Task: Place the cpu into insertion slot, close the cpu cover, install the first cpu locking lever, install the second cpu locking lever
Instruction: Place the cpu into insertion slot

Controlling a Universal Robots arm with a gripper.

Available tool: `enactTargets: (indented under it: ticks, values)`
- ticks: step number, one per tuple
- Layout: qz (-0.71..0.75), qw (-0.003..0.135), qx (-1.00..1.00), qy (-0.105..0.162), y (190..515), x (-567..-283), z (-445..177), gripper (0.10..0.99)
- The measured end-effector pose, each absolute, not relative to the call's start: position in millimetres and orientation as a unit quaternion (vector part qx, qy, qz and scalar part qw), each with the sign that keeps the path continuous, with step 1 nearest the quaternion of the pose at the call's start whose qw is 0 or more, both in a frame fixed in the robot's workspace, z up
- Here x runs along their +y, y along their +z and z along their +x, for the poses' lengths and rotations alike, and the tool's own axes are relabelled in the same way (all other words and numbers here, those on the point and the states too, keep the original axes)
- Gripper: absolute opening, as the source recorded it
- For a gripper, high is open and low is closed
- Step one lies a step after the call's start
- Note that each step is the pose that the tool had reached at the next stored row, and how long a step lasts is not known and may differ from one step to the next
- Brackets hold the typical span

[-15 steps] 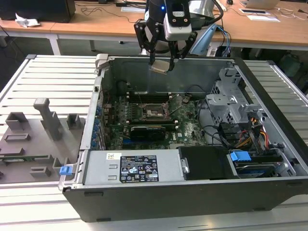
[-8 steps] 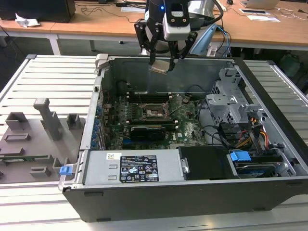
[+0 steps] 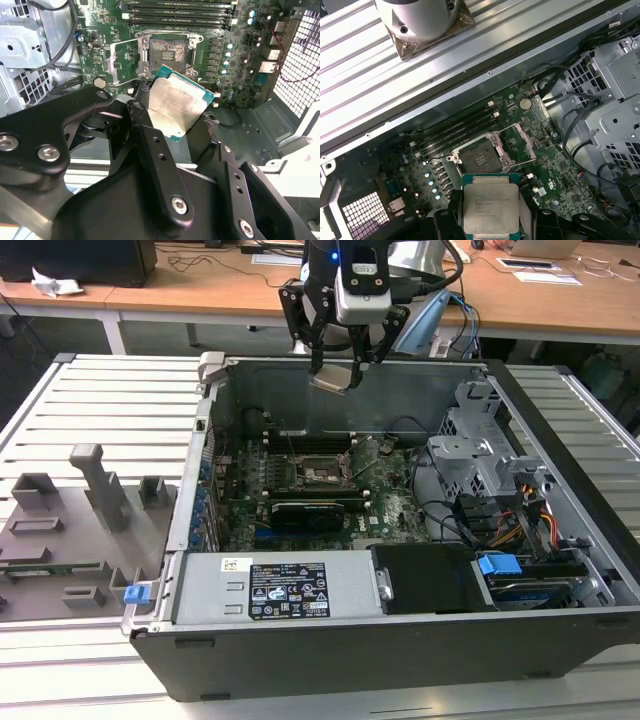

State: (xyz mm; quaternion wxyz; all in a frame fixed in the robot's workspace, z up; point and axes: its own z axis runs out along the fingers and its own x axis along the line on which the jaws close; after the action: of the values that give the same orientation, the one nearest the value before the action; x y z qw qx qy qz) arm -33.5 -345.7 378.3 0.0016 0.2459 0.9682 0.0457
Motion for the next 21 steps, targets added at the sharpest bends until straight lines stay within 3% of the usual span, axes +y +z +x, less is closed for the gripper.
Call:
enactTargets:
  ticks: [21]
  values:
    - [0.321,0.005,0.946,0.045,378.0,-345.7,-33.5,0.537]
